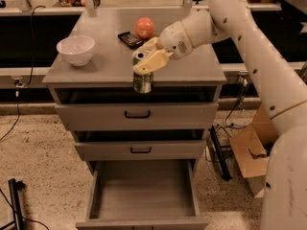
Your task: Pick green can from bottom drawer and place on counter
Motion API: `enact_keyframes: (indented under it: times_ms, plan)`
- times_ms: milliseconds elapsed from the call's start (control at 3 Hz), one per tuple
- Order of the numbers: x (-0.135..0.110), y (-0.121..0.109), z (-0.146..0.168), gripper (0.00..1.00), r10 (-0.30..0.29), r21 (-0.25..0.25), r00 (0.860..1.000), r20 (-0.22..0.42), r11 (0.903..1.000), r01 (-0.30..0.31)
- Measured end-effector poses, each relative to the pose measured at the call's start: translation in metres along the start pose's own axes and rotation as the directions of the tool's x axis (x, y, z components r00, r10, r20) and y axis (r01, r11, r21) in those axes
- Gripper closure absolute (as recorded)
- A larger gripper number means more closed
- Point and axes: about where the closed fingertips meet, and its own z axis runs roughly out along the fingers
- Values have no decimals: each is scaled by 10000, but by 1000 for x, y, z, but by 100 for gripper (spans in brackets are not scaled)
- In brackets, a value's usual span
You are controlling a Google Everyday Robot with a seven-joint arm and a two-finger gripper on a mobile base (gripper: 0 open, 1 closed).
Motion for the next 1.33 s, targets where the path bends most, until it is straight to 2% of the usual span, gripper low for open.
enact_keyframes:
  times_ms: [333, 667, 1000, 1333]
  plan:
    - [1, 0, 2, 100, 5, -33, 10000, -7, 10000, -5]
    - [-10, -10, -2, 100, 42, 96, 10000, -67, 9999, -41]
    - [-33, -20, -13, 100, -184, 398, 9995, -240, 9990, 193]
    - [-43, -35, -32, 100, -106, 1047, 9995, -291, 9944, 136]
